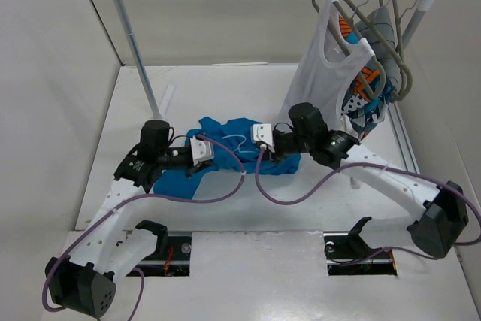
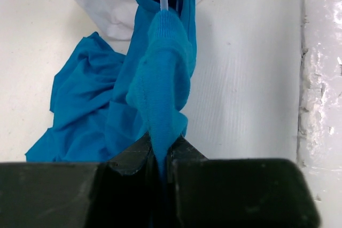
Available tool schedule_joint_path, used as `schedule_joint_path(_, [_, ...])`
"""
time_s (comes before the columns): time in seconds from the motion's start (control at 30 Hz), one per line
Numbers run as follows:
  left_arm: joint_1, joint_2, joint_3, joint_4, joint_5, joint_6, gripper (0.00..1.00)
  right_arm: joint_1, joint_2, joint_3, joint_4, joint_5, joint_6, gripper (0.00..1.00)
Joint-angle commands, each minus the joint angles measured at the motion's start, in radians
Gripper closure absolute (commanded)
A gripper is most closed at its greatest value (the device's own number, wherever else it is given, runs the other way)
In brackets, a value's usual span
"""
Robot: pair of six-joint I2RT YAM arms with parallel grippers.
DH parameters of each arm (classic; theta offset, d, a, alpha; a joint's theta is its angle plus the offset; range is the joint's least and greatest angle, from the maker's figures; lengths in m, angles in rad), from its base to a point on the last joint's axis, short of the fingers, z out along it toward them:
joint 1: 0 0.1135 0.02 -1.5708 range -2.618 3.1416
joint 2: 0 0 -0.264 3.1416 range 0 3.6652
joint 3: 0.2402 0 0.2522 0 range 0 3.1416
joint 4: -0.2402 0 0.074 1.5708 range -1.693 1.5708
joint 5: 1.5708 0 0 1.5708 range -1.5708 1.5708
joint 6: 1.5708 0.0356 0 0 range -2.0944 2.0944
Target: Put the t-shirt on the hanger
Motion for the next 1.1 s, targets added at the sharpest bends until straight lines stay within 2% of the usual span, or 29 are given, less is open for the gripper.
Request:
schedule_joint_path(0.0, [0.003, -0.018, 0.016, -0.003, 0.090, 0.008, 1.00, 0.016, 0.065, 0.037, 0.101, -0.015, 0.042, 0.54])
schedule_joint_path(0.03, [0.003, -0.019, 0.025, -0.003, 0.090, 0.008, 1.00, 0.016, 0.075, 0.037, 0.121, -0.005, 0.054, 0.64])
schedule_joint_path(0.07, [0.003, -0.019, 0.025, -0.003, 0.090, 0.008, 1.00, 0.016, 0.075, 0.037, 0.142, -0.004, 0.066, 0.86])
schedule_joint_path(0.1, [0.003, -0.019, 0.025, -0.003, 0.090, -0.002, 1.00, 0.016, 0.085, 0.048, 0.143, 0.009, 0.088, 1.00])
schedule_joint_path(0.2, [0.035, -0.019, 0.025, 0.020, 0.049, -0.073, 0.99, -0.015, 0.034, 0.022, 0.143, 0.037, 0.137, 1.00])
schedule_joint_path(0.23, [0.052, -0.019, 0.025, 0.044, 0.049, -0.096, 0.92, -0.030, 0.014, 0.010, 0.143, 0.037, 0.151, 1.00])
schedule_joint_path(0.27, [0.108, 0.000, 0.025, 0.044, 0.062, -0.105, 0.80, -0.046, -0.009, -0.006, 0.112, 0.046, 0.160, 1.00])
schedule_joint_path(0.33, [0.187, 0.064, 0.051, 0.005, 0.096, -0.073, 0.72, -0.098, -0.088, -0.042, 0.060, 0.071, 0.171, 1.00])
schedule_joint_path(0.37, [0.272, 0.090, 0.077, -0.018, 0.137, -0.041, 0.70, -0.109, -0.116, -0.052, 0.025, 0.092, 0.162, 1.00])
schedule_joint_path(0.4, [0.297, 0.116, 0.094, -0.047, 0.137, 0.002, 0.68, -0.119, -0.144, -0.052, -0.048, 0.139, 0.162, 1.00])
schedule_joint_path(0.5, [0.307, 0.167, 0.123, -0.129, 0.093, 0.166, 0.66, -0.129, -0.233, -0.073, -0.109, 0.172, 0.151, 1.00])
schedule_joint_path(0.57, [0.307, 0.167, 0.123, -0.129, 0.093, 0.180, 0.65, -0.129, -0.257, -0.073, -0.109, 0.172, 0.183, 1.00])
schedule_joint_path(0.63, [0.307, 0.176, 0.114, -0.104, 0.133, 0.160, 0.58, -0.106, -0.268, -0.063, -0.098, 0.190, 0.206, 1.00])
schedule_joint_path(0.67, [0.298, 0.176, 0.114, -0.091, 0.142, 0.136, 0.47, -0.081, -0.259, -0.040, -0.098, 0.203, 0.230, 1.00])
schedule_joint_path(0.7, [0.298, 0.176, 0.126, -0.042, 0.142, 0.098, 0.43, -0.069, -0.259, -0.026, -0.098, 0.218, 0.249, 1.00])
schedule_joint_path(0.73, [0.286, 0.176, 0.137, -0.011, 0.142, 0.003, 0.40, -0.058, -0.245, -0.009, -0.086, 0.247, 0.267, 1.00])
schedule_joint_path(0.87, [0.285, 0.153, 0.177, 0.100, 0.047, -0.143, 0.35, -0.012, -0.192, 0.094, -0.081, 0.305, 0.327, 1.00])
schedule_joint_path(0.93, [0.285, 0.144, 0.205, 0.153, -0.013, -0.217, 0.27, -0.003, -0.149, 0.183, -0.120, 0.350, 0.373, 1.00])
schedule_joint_path(0.97, [0.285, 0.144, 0.237, 0.181, -0.099, -0.272, 0.16, -0.003, -0.136, 0.209, -0.133, 0.383, 0.390, 1.00])
schedule_joint_path(1.03, [0.285, 0.124, 0.263, 0.309, -0.203, -0.494, 0.07, -0.003, -0.100, 0.275, -0.133, 0.411, 0.437, 1.00])
schedule_joint_path(1.07, [0.296, 0.124, 0.277, 0.355, -0.334, -0.577, 0.04, -0.003, -0.086, 0.298, -0.118, 0.426, 0.456, 1.00])
